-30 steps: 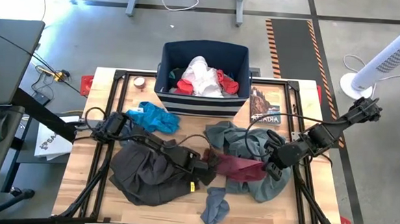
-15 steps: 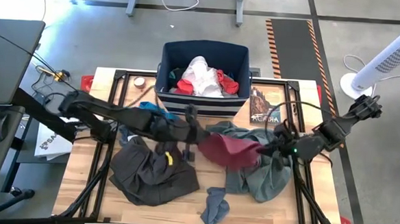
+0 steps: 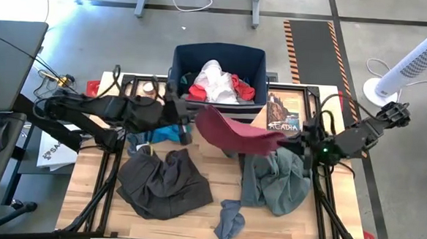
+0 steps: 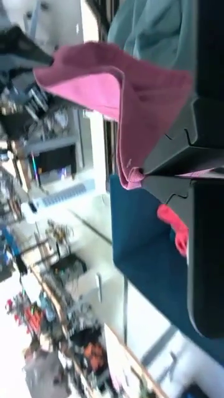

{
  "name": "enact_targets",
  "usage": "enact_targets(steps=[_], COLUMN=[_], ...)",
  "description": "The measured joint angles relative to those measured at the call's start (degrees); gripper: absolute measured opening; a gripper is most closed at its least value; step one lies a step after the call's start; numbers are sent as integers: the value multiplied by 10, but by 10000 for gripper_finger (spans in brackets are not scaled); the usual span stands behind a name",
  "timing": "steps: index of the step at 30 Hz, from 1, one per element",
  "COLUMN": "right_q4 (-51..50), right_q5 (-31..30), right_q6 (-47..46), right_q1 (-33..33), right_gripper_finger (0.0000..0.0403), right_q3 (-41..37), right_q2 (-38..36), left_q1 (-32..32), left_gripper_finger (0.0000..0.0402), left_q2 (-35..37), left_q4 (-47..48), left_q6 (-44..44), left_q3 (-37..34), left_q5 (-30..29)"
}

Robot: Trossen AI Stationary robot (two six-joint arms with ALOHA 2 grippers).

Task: Sort clothes
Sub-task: Put the pink skirt into the blue laundry bin

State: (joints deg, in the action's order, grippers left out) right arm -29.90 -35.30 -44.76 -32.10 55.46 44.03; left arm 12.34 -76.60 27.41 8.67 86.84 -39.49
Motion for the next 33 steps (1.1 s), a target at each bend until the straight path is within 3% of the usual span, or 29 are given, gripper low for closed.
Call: enact_targets(steps=[10,21,28,33], right_q4=[-28,-46,-54,-19], right_q5=[-47,-33,21,87], right_q6=[3,27,25,14], right_q1=[25,41,41,41], right_gripper_finger=[0,0,0,0], right_q3=[0,0,0,0], right_q2=[-45,-86,-103,-91], left_q1=[0,0,-14,-29], left_gripper_finger=[0,0,0,0], left_q2=[46,71,80,80], left_q4=[19,64,97,96], left_q6=[24,20,7,5], left_q3=[0,0,0,0], left_q5=[-82,-129,-135,-89])
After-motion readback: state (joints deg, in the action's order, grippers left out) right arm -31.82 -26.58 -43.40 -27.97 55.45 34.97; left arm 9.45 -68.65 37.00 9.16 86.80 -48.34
